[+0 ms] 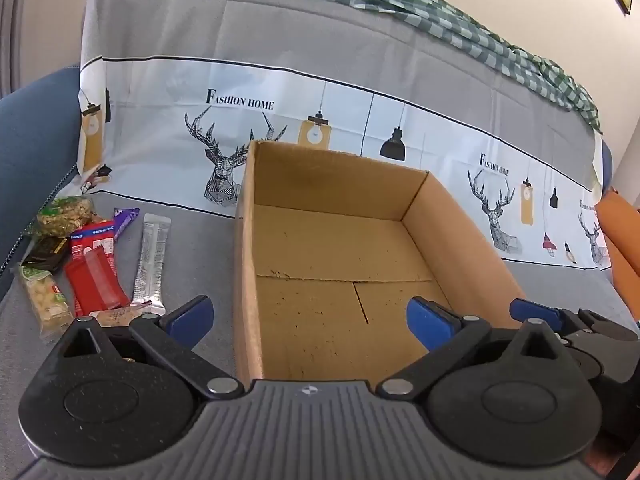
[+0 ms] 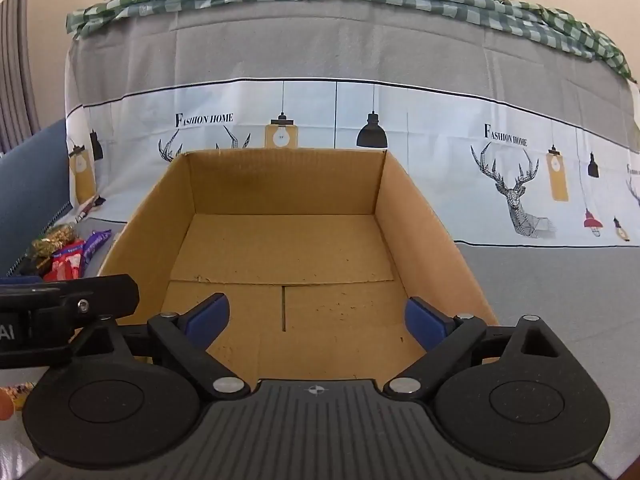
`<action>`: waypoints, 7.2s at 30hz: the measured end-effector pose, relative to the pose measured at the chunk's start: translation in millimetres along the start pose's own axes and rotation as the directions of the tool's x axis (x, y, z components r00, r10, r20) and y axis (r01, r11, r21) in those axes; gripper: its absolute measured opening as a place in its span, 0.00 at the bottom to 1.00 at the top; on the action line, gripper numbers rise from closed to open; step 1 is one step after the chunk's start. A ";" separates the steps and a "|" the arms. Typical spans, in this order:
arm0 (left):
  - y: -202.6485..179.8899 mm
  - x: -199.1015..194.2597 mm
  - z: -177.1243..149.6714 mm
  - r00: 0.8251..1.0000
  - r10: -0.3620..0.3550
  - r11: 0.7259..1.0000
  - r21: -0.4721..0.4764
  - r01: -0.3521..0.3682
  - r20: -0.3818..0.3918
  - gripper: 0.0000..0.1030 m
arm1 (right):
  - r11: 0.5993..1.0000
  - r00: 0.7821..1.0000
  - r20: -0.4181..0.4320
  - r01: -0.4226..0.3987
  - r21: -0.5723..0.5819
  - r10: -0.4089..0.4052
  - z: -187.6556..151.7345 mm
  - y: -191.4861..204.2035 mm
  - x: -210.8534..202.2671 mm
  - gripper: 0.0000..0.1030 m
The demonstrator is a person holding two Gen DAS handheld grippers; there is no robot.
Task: Organize snacks
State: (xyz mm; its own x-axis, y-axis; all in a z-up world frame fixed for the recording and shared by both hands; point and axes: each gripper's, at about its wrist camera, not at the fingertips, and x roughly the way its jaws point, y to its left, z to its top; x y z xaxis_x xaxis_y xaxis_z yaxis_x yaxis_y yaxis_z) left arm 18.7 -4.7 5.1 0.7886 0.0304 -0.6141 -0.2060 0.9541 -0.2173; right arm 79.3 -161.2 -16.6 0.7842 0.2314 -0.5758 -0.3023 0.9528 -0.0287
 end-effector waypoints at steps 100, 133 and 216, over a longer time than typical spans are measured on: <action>266.0 48.2 23.8 0.943 0.174 0.882 -0.381 -0.278 -0.285 0.65 | 0.983 0.954 -0.237 -0.180 0.043 0.185 -42.1 215.9 21.4 0.19; 245.3 46.0 -1.3 0.888 0.180 0.926 -0.232 -0.298 -0.423 0.46 | 0.961 0.919 -0.314 -0.269 -0.063 0.237 -45.8 208.4 25.8 0.21; 221.2 7.9 50.0 0.992 0.111 0.945 -0.305 -0.121 -0.052 0.38 | 0.965 0.971 -0.006 -0.239 -0.112 0.240 17.4 167.0 -67.3 0.10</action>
State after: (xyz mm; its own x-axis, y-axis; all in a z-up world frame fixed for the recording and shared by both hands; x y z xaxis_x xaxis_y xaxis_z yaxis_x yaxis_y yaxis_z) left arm 8.3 221.4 -9.9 0.7296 0.1201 -0.6732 -0.4669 0.8067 -0.3622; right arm -14.6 -14.3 31.6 0.6855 0.4517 -0.5710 -0.5397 0.8417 0.0179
